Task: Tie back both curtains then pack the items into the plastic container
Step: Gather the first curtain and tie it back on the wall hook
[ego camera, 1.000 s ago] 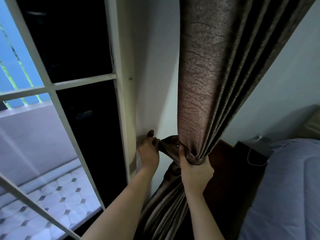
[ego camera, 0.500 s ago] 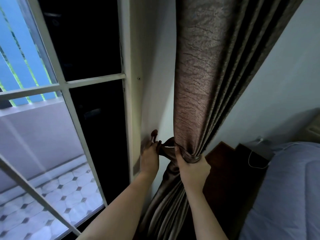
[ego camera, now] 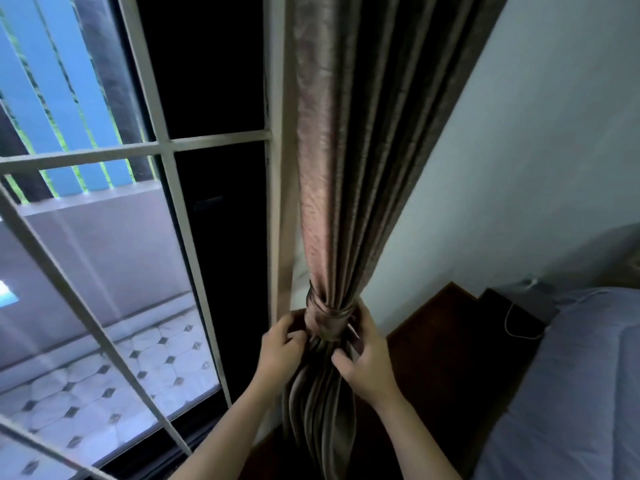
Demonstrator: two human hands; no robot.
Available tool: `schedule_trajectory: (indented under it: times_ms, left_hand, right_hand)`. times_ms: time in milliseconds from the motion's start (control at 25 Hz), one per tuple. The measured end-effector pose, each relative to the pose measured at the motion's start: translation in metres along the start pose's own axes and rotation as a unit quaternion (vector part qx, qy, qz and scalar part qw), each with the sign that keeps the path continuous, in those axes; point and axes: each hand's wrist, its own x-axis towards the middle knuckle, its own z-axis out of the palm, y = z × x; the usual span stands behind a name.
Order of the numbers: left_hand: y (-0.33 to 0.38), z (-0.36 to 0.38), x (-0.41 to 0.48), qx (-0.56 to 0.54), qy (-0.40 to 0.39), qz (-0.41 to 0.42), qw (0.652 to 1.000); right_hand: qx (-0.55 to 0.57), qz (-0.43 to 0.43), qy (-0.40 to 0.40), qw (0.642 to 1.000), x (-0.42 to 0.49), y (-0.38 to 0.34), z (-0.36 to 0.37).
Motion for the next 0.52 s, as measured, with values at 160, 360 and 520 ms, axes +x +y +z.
schedule_trajectory:
  times_ms: [160, 360, 520]
  left_hand:
    - [-0.014, -0.029, -0.007, 0.022, -0.086, 0.038, 0.995]
    - [-0.039, -0.04, -0.008, 0.256, -0.081, 0.072, 0.961]
    - [-0.042, -0.04, -0.008, 0.41, -0.035, 0.124, 0.903]
  right_hand:
    - [-0.019, 0.1, -0.017, 0.995, -0.012, 0.018, 0.005]
    - [-0.065, 0.084, 0.025, 0.994, -0.02, 0.022, 0.016]
    - [-0.173, 0.038, 0.054, 0.983, -0.029, 0.03, 0.025]
